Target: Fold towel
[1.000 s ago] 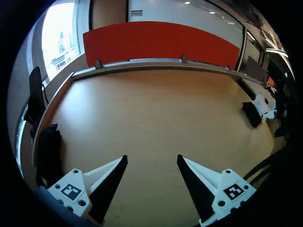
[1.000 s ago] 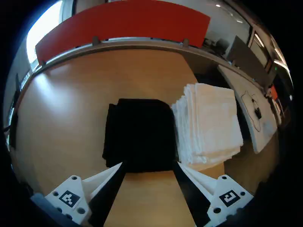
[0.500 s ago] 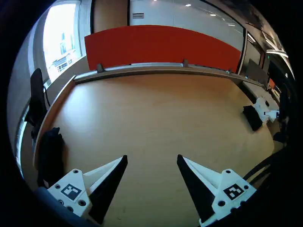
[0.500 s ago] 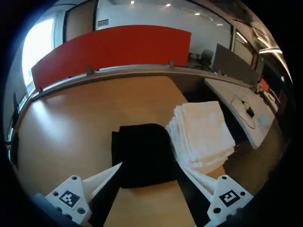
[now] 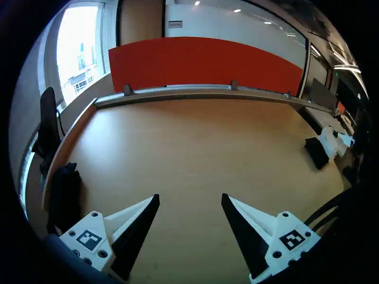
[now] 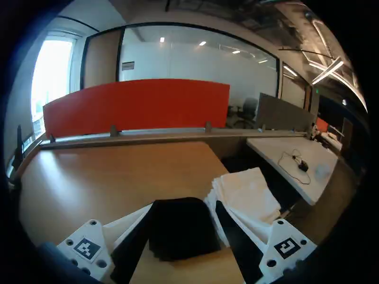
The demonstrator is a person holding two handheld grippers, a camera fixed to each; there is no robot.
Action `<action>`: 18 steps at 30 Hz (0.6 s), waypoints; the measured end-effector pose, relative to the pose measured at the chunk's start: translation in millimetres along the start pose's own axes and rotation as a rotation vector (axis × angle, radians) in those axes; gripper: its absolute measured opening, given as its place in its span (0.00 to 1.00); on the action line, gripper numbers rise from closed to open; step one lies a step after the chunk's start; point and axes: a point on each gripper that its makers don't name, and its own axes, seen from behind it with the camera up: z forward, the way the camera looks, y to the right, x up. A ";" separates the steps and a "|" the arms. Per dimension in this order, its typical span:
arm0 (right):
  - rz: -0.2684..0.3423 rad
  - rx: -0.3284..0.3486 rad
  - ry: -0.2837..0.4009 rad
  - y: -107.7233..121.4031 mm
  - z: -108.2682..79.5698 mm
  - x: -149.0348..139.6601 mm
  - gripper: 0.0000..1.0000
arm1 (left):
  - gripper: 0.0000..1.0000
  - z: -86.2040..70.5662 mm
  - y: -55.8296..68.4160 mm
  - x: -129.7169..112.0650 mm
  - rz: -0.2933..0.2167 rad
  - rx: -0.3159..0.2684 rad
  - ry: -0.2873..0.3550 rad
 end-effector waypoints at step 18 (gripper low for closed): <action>-0.017 -0.006 0.207 -20.7 -22.4 60.4 0.93 | 0.97 -7.1 -9.5 45.4 -0.055 0.030 0.170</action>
